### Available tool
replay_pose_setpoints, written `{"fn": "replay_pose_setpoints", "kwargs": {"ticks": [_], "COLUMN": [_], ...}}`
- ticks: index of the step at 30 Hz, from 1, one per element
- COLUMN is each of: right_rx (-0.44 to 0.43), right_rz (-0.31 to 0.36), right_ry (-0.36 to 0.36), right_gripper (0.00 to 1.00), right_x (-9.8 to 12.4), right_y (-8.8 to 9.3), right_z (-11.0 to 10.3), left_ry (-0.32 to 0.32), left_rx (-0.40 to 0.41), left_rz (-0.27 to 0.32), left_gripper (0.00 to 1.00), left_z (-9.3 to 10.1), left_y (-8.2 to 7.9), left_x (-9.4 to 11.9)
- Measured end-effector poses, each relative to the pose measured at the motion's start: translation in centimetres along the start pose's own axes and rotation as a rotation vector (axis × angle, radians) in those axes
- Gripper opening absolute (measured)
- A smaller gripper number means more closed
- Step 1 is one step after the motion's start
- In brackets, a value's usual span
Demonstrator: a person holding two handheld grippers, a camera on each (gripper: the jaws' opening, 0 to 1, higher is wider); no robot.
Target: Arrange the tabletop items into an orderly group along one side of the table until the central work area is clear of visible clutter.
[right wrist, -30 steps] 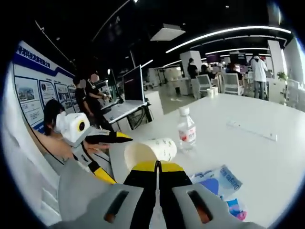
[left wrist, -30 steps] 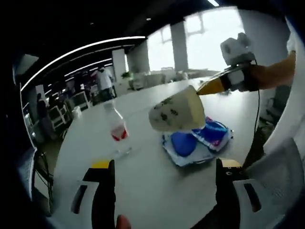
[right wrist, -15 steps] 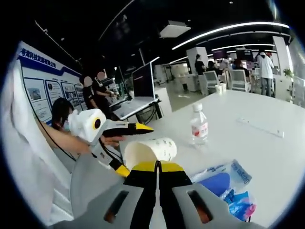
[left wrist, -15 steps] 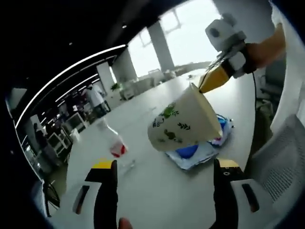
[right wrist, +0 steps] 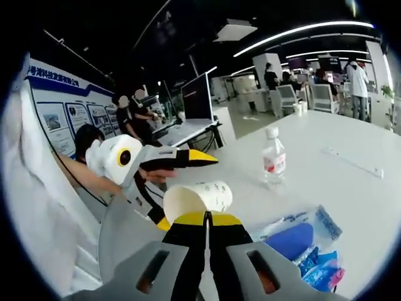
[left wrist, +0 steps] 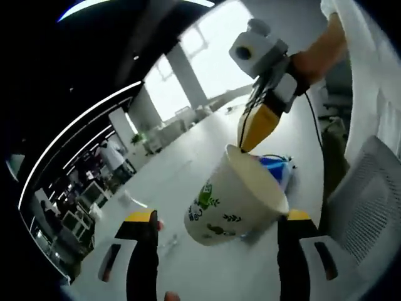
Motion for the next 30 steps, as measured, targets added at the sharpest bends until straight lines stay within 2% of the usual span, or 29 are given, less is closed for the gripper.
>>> {"fn": "replay_pose_setpoints", "kwargs": {"ticks": [2, 4, 6, 10, 12, 13, 15, 16, 18, 20, 24, 26, 28, 30], "right_rx": [-0.001, -0.015, -0.020, 0.005, 0.019, 0.036, 0.101, 0.106, 0.077, 0.096, 0.090, 0.071, 0.063, 0.050], "right_rz": [0.000, 0.006, 0.001, -0.002, 0.005, 0.012, 0.038, 0.049, 0.060, 0.087, 0.114, 0.138, 0.176, 0.204], "right_ry": [-0.002, -0.004, -0.005, -0.005, -0.004, -0.001, 0.003, -0.029, -0.067, -0.058, -0.067, -0.078, -0.087, -0.107], "right_gripper": [0.00, 0.00, 0.00, 0.00, 0.00, 0.00, 0.00, 0.02, 0.07, 0.16, 0.25, 0.31, 0.40, 0.45], "right_x": [0.0, 0.0, 0.0, 0.0, 0.2, 0.3, 0.5, 0.7, 0.8, 0.9, 0.8, 0.7, 0.8, 1.0], "right_y": [-0.1, -0.3, -0.3, -0.4, -0.4, -0.4, -0.6, -0.6, -0.6, -0.6, -0.3, -0.3, -0.4, -0.6], "right_z": [0.1, 0.3, 0.3, 0.2, 0.3, 0.4, 0.7, 0.7, 0.6, 0.5, 0.5, 0.4, 0.3, 0.2], "left_ry": [0.013, 0.045, 0.045, 0.074, 0.115, 0.115, 0.147, 0.145, 0.142, 0.144, 0.161, 0.187, 0.230, 0.240], "left_rx": [-0.012, -0.009, 0.003, 0.121, 0.255, 0.301, 0.447, 0.510, 0.545, 0.628, 0.637, 0.671, 0.743, 0.793], "left_rz": [0.004, 0.001, -0.004, 0.014, 0.034, 0.054, 0.098, 0.103, 0.105, 0.125, 0.130, 0.139, 0.166, 0.188], "left_gripper": [0.66, 0.53, 0.51, 0.45, 0.43, 0.42, 0.40, 0.39, 0.37, 0.35, 0.34, 0.34, 0.34, 0.33], "left_z": [0.2, 0.5, 0.6, 0.8, 0.8, 0.6, 0.4, 0.2, 0.1, -0.1, 0.0, 0.2, 0.5, 0.6], "left_y": [-0.1, -0.1, 0.0, -0.1, 0.0, 0.0, 0.0, 0.1, 0.4, 0.5, 0.2, 0.1, -0.1, -0.1], "left_x": [-0.1, -0.1, -0.2, -0.1, 0.0, 0.1, 0.3, 0.4, 0.5, 0.5, 0.6, 0.5, 0.6, 0.6]}}
Point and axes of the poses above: the point that each gripper's makers call its tool centre point, and the gripper's own axes: x roughly backward along the fingers, z roughly to its right, y roughly out of its underside, the point moved 10 cm from there along x, roughly backward along the fingers, and after that the axes turned 4 degrees about -y, right-handed, at the moved point
